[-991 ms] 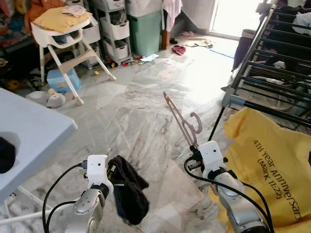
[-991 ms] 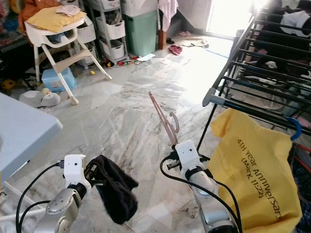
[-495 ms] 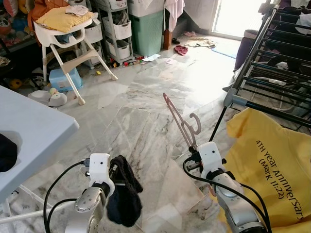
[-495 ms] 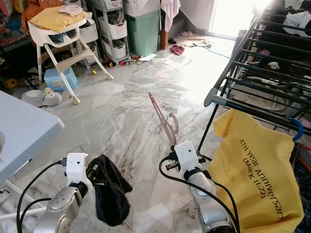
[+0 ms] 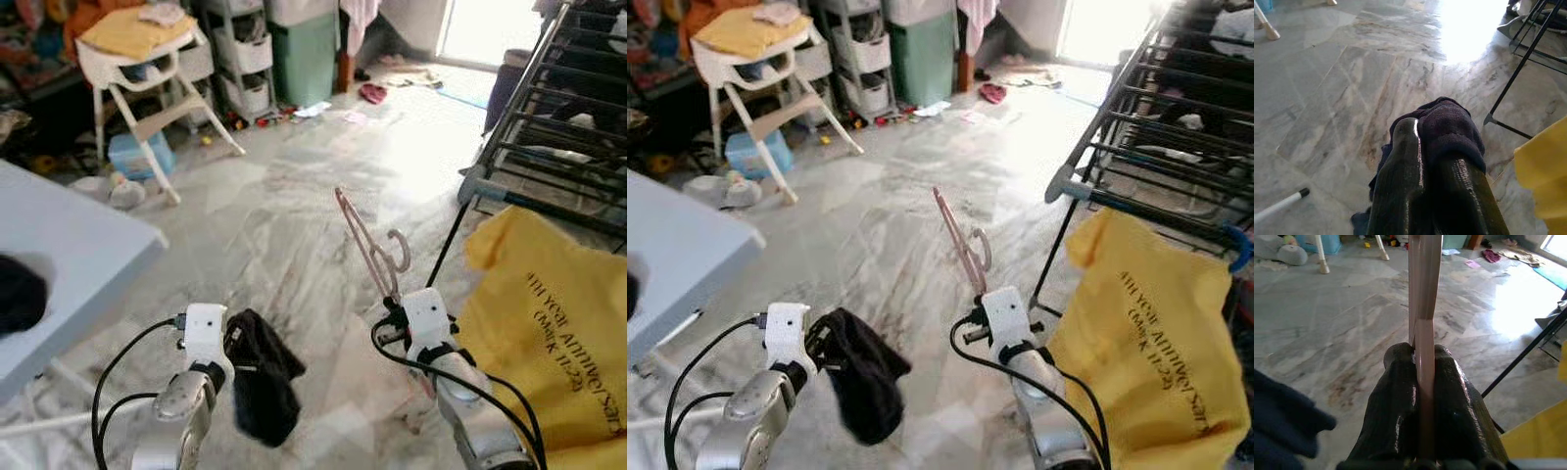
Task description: Hang hanger
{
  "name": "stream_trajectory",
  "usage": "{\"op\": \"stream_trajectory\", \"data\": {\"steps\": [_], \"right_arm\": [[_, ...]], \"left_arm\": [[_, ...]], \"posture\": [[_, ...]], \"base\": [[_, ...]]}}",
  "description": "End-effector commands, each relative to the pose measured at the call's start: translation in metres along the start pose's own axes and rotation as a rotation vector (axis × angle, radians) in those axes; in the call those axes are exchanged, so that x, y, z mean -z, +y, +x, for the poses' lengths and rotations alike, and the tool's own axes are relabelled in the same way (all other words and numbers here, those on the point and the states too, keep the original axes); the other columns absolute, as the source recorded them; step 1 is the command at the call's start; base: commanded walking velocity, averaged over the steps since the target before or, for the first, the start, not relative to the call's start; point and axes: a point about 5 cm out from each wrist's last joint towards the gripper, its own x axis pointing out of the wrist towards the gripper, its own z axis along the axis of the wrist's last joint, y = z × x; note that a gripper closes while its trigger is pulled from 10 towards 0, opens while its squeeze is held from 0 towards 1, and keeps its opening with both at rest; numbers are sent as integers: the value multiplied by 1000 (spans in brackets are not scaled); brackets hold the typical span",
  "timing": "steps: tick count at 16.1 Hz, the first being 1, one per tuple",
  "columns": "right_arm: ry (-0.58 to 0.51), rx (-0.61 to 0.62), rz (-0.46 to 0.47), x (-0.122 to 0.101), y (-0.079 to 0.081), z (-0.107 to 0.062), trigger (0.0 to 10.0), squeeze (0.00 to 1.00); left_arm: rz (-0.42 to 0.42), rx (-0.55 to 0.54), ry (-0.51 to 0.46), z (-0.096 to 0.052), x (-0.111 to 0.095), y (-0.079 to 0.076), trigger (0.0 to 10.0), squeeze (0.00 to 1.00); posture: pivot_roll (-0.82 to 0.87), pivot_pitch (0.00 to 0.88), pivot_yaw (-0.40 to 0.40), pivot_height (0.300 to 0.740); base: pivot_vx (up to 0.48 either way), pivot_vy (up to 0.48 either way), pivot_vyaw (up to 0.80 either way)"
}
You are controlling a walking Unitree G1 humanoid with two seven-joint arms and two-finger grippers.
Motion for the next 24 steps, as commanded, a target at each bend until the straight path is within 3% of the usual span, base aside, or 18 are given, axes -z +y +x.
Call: {"op": "stream_trajectory", "data": {"steps": [1, 24], "right_arm": [[-26, -2, 7, -4, 2, 0, 10000, 0], [-31, -2, 14, -3, 0, -6, 10000, 0]], "left_arm": [[15, 4, 2, -1, -1, 3, 10000, 0], [25, 32, 21, 2, -1, -2, 10000, 0]], "posture": [[-73, 0, 71, 740], [-94, 0, 88, 740]], "base": [[-289, 0, 0], [-296, 0, 0]]}}
